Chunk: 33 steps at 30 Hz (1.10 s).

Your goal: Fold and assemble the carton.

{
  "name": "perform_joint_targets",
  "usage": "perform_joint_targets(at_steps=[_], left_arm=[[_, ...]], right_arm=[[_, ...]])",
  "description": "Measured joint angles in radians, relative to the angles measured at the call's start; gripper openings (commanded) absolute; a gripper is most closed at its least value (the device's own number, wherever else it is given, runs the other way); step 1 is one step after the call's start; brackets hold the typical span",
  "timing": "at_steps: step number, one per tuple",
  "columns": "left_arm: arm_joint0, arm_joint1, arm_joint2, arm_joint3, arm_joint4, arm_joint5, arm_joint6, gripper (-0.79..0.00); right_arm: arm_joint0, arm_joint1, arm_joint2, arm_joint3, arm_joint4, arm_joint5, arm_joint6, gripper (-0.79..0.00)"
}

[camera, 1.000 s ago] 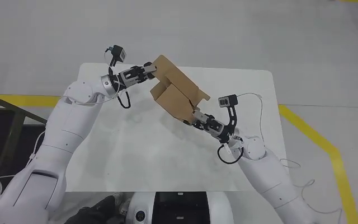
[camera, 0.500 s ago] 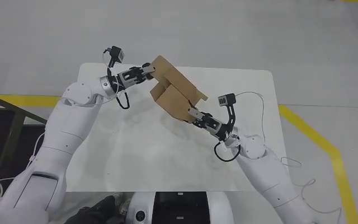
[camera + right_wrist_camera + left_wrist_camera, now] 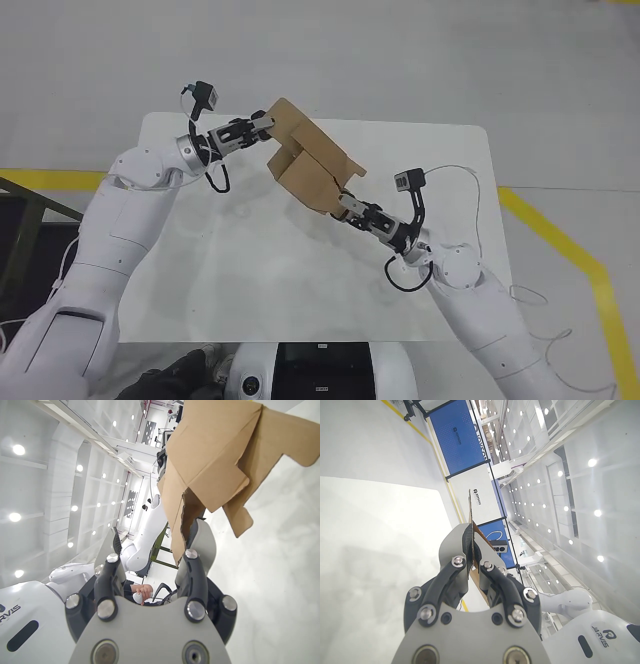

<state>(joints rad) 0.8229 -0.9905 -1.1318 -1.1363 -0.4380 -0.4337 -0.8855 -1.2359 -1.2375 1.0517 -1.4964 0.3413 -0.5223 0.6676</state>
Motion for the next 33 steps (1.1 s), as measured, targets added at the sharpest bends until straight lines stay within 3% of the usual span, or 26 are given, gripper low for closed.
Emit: perform_joint_targets(at_steps=[9,15,22,33], left_arm=[[0.005,-0.007,0.000,0.004,0.025,-0.015,0.018,-0.785],[0.010,-0.011,-0.007,-0.004,-0.002,-0.015,0.005,-0.785],[0.017,-0.013,-0.020,-0.013,-0.015,-0.011,-0.003,-0.785],[0.028,-0.017,-0.041,-0.023,-0.066,0.015,-0.033,-0.785]], right_arm=[[-0.012,0.002,0.011,-0.020,0.016,0.018,0.005,-0.286],[0.004,-0.004,-0.006,0.006,0.029,0.044,0.011,-0.403],[0.023,-0.011,-0.019,0.035,0.030,0.048,0.006,-0.477],[0.029,-0.014,-0.019,0.051,0.011,0.069,-0.009,-0.502]])
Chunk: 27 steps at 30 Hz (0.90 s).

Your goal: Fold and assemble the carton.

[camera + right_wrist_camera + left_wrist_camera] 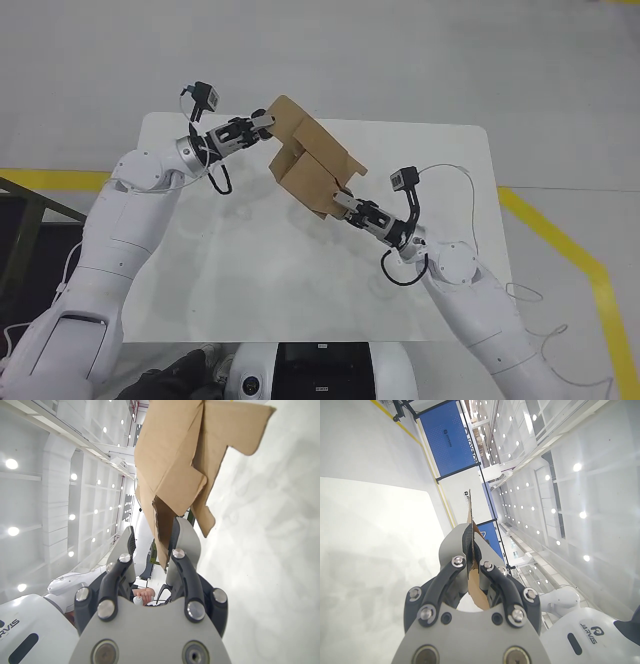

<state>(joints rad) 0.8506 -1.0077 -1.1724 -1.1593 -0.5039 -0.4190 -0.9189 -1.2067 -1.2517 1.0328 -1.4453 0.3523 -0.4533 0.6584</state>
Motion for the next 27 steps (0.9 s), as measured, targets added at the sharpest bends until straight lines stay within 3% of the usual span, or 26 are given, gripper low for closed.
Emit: perform_joint_targets(at_steps=[6,12,27], left_arm=[[0.004,-0.002,-0.006,0.000,0.006,0.000,-0.002,-0.785],[0.010,-0.004,-0.010,-0.005,0.036,-0.012,0.011,-0.785],[0.011,-0.010,-0.014,0.007,0.100,-0.034,0.044,-0.785]], right_arm=[[-0.003,-0.001,0.003,-0.004,-0.004,0.004,0.001,-0.545],[-0.005,-0.001,0.008,-0.017,-0.016,0.007,-0.005,-0.499],[-0.048,0.010,0.050,-0.097,-0.063,0.040,-0.021,-0.471]])
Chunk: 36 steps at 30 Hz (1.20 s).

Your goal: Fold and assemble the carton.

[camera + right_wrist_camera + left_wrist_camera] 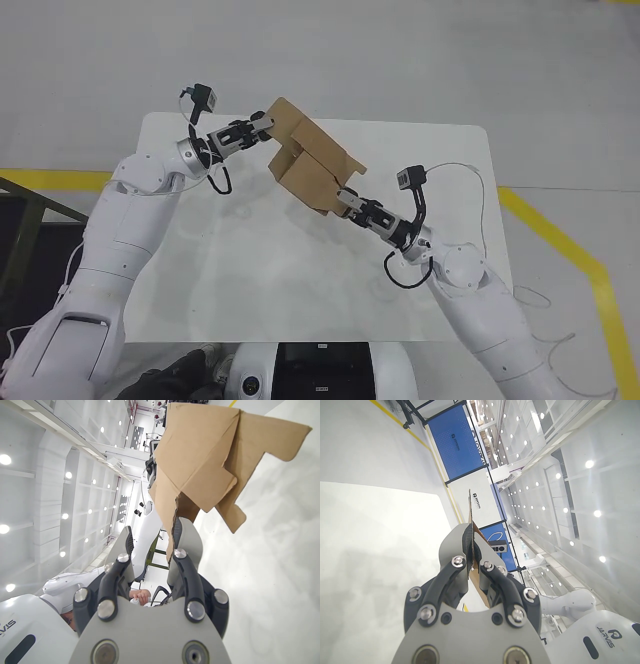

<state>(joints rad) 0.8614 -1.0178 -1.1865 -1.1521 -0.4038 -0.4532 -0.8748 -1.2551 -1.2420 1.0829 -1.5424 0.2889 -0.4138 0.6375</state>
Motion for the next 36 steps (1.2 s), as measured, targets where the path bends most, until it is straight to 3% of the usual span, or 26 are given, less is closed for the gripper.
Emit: perform_joint_targets(at_steps=[10,13,15,20,27,28,29,36], left_arm=[[0.003,-0.005,-0.006,-0.013,-0.012,0.006,-0.003,-0.785],[0.004,-0.006,-0.009,-0.015,-0.016,0.008,-0.004,-0.785],[0.006,-0.006,-0.012,-0.016,-0.018,0.011,-0.007,-0.785],[0.010,-0.007,-0.017,-0.019,-0.025,0.015,-0.014,-0.785],[0.021,-0.009,-0.023,-0.021,-0.037,0.033,-0.022,-0.785],[0.023,-0.009,-0.024,-0.021,-0.038,0.035,-0.023,-0.443],[0.025,-0.009,-0.026,-0.021,-0.038,0.037,-0.026,0.000],[0.034,-0.001,-0.062,-0.020,-0.032,0.042,-0.050,0.000]], right_arm=[[0.023,-0.008,-0.025,0.030,0.010,0.021,0.001,-0.526],[0.031,-0.010,-0.031,0.043,0.011,0.022,-0.001,-0.594],[0.035,-0.012,-0.033,0.050,0.013,0.020,-0.002,-0.693],[0.042,-0.014,-0.036,0.064,0.017,0.018,-0.004,-0.785],[0.049,-0.018,-0.042,0.078,0.022,0.015,-0.005,-0.785],[0.050,-0.018,-0.042,0.078,0.022,0.015,-0.005,-0.785],[0.051,-0.019,-0.041,0.079,0.024,0.015,-0.004,-0.785],[0.050,-0.015,-0.023,0.057,0.044,0.027,0.028,-0.785]])
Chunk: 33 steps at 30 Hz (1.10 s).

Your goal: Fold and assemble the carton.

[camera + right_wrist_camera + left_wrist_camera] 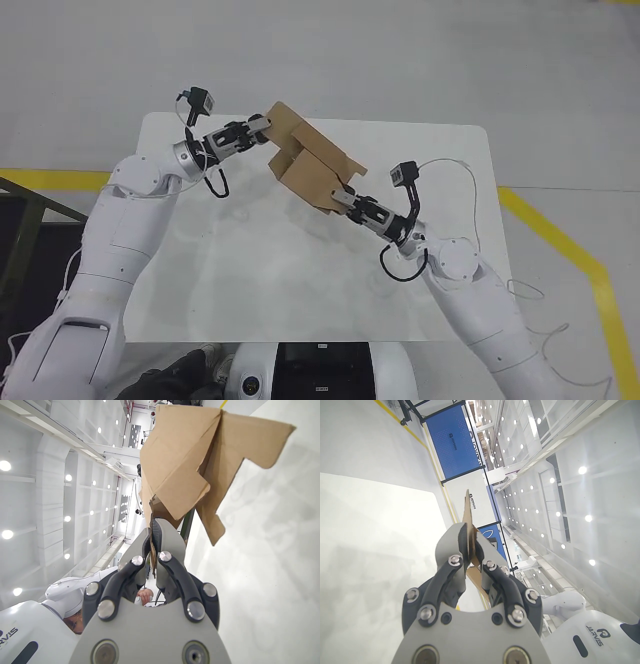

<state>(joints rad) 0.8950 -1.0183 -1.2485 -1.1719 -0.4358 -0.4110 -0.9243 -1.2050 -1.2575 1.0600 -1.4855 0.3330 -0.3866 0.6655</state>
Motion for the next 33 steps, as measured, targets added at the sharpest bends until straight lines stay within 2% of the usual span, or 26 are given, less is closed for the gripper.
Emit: perform_joint_targets(at_steps=[7,10,14,21,29,33], left_arm=[[-0.004,0.025,-0.108,0.002,-0.027,0.020,-0.059,0.000],[-0.002,0.039,-0.154,-0.017,-0.052,0.054,-0.127,0.000],[0.007,0.054,-0.177,-0.073,-0.056,0.106,-0.274,0.000],[0.023,0.061,-0.143,-0.152,-0.071,0.174,-0.438,0.000],[0.005,0.057,-0.090,-0.155,-0.174,0.257,-0.581,0.000],[-0.009,0.053,-0.051,-0.157,-0.196,0.297,-0.613,0.000]], right_arm=[[-0.012,0.013,0.052,-0.039,0.018,0.029,0.055,-0.785],[-0.014,0.021,0.076,-0.056,0.035,0.067,0.104,-0.785],[0.007,0.029,0.100,-0.052,0.115,0.137,0.237,-0.785],[0.050,0.038,0.119,-0.020,0.175,0.196,0.380,-0.785],[0.079,0.043,0.130,0.004,0.239,0.239,0.448,-0.785],[0.088,0.039,0.119,0.036,0.281,0.237,0.461,-0.785]])
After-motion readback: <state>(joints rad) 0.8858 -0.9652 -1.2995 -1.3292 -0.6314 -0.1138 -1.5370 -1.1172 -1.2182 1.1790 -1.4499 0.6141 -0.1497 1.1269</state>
